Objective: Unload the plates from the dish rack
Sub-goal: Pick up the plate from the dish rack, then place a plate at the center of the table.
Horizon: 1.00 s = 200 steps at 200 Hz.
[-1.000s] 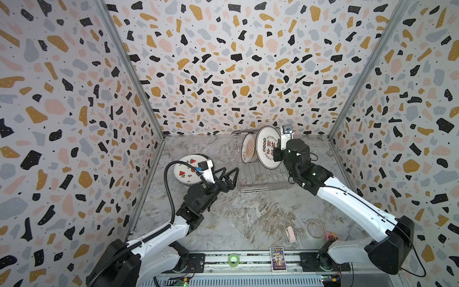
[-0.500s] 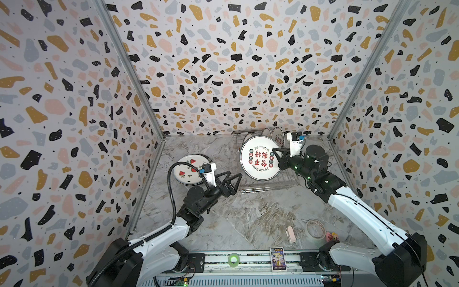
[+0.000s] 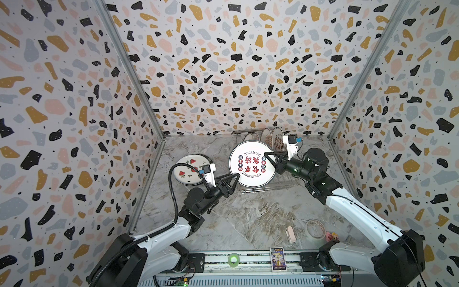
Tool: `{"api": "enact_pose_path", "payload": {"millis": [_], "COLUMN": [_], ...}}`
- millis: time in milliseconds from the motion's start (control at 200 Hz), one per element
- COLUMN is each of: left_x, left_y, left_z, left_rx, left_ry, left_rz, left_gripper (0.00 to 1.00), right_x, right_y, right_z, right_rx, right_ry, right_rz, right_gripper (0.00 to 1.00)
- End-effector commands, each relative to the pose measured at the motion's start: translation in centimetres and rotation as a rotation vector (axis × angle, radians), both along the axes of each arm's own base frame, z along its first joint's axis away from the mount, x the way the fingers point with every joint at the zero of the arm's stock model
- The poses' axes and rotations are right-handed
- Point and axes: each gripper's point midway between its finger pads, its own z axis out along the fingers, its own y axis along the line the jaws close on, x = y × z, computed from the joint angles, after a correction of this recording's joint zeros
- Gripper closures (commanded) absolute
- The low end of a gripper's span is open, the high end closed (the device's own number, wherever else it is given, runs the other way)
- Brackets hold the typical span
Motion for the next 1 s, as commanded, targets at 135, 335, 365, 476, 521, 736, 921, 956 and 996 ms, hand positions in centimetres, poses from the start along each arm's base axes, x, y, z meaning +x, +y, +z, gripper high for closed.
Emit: {"api": "enact_pose_path", "payload": {"millis": [135,335,365,476,521,736,921,956,996], "left_x": [-0.6,-0.9,-0.9,-1.0,-1.0,-1.0,-1.2,-1.2,-1.2], "left_y": [0.2,0.4,0.5,0.5,0.4,0.3,0.3,0.2,0.3], "left_z": [0.8,0.3,0.3,0.3,0.3,0.2,-0.1,-0.2,-0.1], "left_rx": [-0.039,-0.067,-0.068,-0.067,-0.067,-0.077,-0.077,-0.077,-0.077], "left_ry": [-0.037,-0.005,-0.004,0.0,0.004,0.013,0.024,0.026,0.027], "left_rz": [-0.009,-0.014,-0.012,-0.012,-0.016,-0.025,-0.033,-0.035,-0.033], "left_gripper": [0.44,0.6,0.6,0.7,0.73,0.85,0.98,1.0,1.0], "right_x": [-1.1,-1.1,-1.1,-1.3,-1.3,-1.3,-1.2,-1.2,-1.2], "right_y": [0.4,-0.2,-0.2,-0.1,0.0,0.3,0.7,0.9,1.0], "right_z": [1.2,0.1,-0.1,-0.6,-0.8,-1.8,-2.7,-2.9,-3.1], "right_rx": [0.085,0.087,0.085,0.087,0.091,0.094,0.089,0.086,0.084], "right_ry": [-0.049,-0.05,-0.047,-0.044,-0.043,-0.023,-0.004,-0.001,0.005], "right_rz": [0.077,0.05,0.047,0.062,0.071,0.087,0.11,0.119,0.126], "right_gripper": [0.95,0.96,0.96,0.96,0.95,0.95,0.95,0.94,0.93]}}
